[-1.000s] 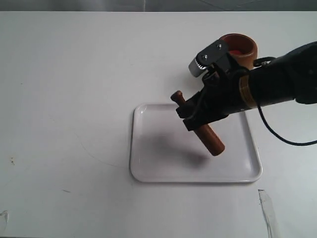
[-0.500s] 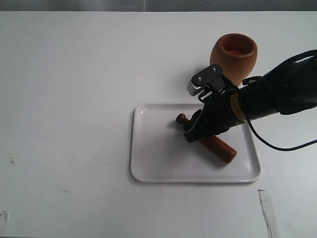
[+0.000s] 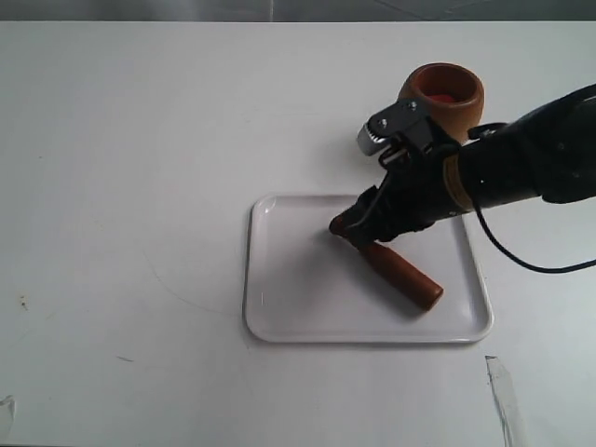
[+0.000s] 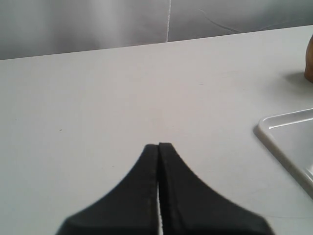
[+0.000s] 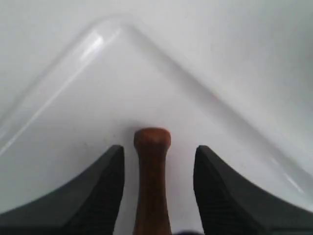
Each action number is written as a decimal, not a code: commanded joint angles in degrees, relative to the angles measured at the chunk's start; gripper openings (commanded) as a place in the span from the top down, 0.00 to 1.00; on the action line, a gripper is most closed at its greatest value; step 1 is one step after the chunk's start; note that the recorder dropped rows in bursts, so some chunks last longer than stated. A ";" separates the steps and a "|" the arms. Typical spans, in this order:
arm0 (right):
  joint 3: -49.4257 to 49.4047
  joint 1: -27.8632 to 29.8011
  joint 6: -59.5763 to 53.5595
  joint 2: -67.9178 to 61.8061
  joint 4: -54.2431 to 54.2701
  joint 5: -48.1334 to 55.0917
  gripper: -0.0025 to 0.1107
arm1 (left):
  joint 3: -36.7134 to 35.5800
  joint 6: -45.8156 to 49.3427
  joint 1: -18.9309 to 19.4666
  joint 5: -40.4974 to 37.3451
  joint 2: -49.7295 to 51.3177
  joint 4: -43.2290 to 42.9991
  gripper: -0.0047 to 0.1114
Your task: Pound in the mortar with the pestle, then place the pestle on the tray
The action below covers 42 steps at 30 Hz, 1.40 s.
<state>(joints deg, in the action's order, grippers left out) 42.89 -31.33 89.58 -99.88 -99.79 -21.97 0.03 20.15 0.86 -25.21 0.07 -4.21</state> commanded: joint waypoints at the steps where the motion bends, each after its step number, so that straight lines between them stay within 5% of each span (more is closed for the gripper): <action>1: -0.10 -0.15 0.84 10.03 1.53 -0.35 0.66 | -0.03 -0.47 -0.44 0.17 -0.07 0.42 0.96; 8: -0.10 -0.15 0.62 27.25 2.68 -7.15 0.98 | -0.03 -0.47 -0.44 0.17 -0.07 0.42 0.96; 24: -9.76 -0.15 0.87 62.29 2.89 -8.07 0.98 | -0.03 -0.47 -0.44 0.17 -0.07 0.42 0.96; 33: -14.50 -0.15 0.87 69.34 2.50 -19.51 0.98 | -0.03 -0.47 -0.44 0.17 -0.07 0.42 0.96; 42: -14.50 -0.32 0.87 69.58 1.36 -19.37 0.98 | -0.03 -0.47 -0.44 0.17 -0.07 0.42 0.96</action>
<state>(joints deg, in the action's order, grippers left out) 28.58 -31.33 90.10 -30.58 -97.29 -41.52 0.03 20.15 0.86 -25.21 0.07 -4.21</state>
